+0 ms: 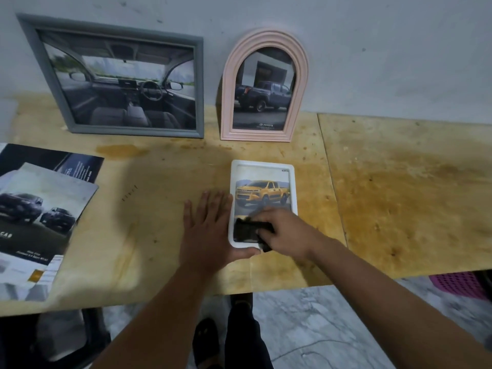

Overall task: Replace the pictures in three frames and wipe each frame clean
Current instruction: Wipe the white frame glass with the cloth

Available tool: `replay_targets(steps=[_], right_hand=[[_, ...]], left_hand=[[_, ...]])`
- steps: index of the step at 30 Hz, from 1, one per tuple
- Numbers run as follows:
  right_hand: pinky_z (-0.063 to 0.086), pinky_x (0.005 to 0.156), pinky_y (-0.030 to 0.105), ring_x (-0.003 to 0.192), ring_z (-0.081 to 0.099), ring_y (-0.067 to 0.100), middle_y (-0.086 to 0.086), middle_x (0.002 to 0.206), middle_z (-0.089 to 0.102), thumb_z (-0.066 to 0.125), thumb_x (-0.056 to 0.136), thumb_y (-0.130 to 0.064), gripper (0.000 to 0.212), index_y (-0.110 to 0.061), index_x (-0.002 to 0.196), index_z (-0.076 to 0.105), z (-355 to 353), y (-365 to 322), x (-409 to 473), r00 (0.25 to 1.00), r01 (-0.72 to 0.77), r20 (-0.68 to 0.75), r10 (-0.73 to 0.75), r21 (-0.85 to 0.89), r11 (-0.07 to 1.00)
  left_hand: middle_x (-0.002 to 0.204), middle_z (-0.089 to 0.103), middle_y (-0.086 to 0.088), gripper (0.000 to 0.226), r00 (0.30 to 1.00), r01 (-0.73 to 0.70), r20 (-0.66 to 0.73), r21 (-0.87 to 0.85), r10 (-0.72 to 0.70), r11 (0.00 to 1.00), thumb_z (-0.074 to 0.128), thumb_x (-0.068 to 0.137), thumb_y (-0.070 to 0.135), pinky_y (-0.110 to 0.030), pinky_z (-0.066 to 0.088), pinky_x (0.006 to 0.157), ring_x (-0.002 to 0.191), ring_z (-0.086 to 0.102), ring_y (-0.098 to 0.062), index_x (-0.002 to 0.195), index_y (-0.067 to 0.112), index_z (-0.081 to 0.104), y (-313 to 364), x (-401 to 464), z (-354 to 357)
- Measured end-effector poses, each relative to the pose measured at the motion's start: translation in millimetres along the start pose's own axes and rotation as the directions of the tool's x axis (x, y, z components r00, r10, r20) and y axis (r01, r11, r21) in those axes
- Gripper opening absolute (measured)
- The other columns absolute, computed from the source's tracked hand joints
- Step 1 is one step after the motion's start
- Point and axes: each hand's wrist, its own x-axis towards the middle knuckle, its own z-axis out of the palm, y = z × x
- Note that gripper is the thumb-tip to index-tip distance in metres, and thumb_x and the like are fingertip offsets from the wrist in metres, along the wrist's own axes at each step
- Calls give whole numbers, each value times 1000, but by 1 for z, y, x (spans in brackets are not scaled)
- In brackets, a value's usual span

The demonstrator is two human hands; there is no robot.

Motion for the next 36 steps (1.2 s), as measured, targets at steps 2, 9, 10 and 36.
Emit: replay_targets(steps=[2, 9, 10, 36], right_hand=[[61, 72, 42, 70, 69, 18, -5, 99, 64, 56, 97, -11, 27, -26, 111, 73, -24, 7, 10, 985, -43, -157, 71, 173, 984], [52, 98, 43, 120, 61, 32, 12, 130, 67, 63, 90, -10, 50, -14, 140, 61, -9, 28, 73, 896, -5, -418, -152, -352, 936], [47, 107, 46, 127, 59, 35, 16, 135, 65, 66, 87, -8, 52, -11, 139, 61, 6, 32, 76, 903, 18, -380, -198, -428, 904], [33, 119, 53, 143, 47, 19, 1, 147, 60, 58, 92, -11, 44, -18, 135, 65, 15, 47, 52, 896, 188, -336, -291, -306, 933]], left_hand=[[163, 38, -10, 136, 1000, -8, 6, 5, 8, 1000, 46, 54, 104, -67, 15, 121, 154, 27, -35, 154, 13, 42, 0, 0, -1], [168, 28, -10, 140, 999, 0, 50, 15, -1, 1000, 39, 57, 107, -68, 12, 122, 157, 17, -35, 160, 14, 31, 0, 1, -3], [168, 27, -9, 139, 999, -2, 51, 17, 1, 1000, 38, 57, 107, -67, 12, 122, 157, 16, -34, 160, 14, 30, 0, 1, -2], [169, 23, -9, 139, 998, 0, 56, 30, -2, 1000, 35, 58, 108, -67, 13, 122, 158, 13, -33, 161, 15, 29, 0, 4, -2]])
